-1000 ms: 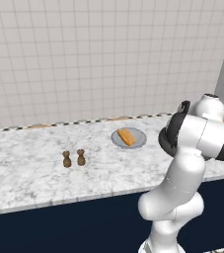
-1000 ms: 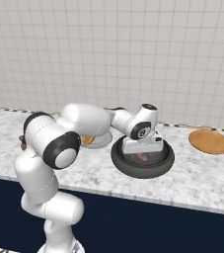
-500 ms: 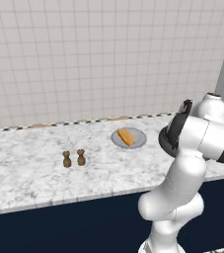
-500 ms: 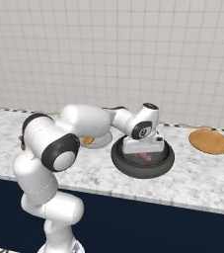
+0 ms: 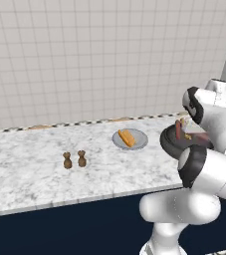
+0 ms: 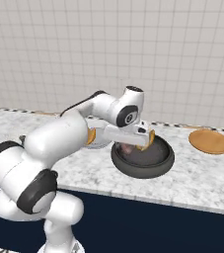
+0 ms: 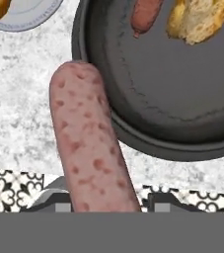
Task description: Place one bun and one sausage from the bowl on each plate.
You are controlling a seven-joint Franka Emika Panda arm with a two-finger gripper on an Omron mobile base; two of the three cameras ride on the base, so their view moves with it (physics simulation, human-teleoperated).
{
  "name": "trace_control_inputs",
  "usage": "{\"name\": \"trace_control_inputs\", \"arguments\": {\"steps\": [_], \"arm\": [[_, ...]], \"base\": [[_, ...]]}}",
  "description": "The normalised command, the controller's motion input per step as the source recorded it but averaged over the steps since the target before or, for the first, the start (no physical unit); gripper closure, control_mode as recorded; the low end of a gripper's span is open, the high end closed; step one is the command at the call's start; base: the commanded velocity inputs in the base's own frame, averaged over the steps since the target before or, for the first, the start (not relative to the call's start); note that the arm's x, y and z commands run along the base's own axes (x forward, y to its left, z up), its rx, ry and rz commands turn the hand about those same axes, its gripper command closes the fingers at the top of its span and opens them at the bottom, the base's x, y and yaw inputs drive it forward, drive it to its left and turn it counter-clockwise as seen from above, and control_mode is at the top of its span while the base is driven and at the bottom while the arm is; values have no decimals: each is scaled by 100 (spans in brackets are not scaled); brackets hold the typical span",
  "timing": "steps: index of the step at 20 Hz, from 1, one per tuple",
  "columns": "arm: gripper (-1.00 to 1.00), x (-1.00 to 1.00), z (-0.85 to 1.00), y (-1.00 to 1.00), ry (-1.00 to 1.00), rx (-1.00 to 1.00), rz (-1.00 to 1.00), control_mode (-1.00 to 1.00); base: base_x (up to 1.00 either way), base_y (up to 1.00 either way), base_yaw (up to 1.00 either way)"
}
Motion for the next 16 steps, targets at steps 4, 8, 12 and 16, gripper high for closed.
{"name": "trace_control_inputs", "arguments": {"steps": [4,8,12,16], "arm": [[100,16,44,100,0,-5,-50,-100],[100,78,15,100,0,-9,-44,-100],[100,99,0,54,7,-2,-19,-100],[100,100,-12,20,16,0,-3,-100]], "base": [[0,0,0],[0,0,0],[0,0,0],[0,0,0]]}}
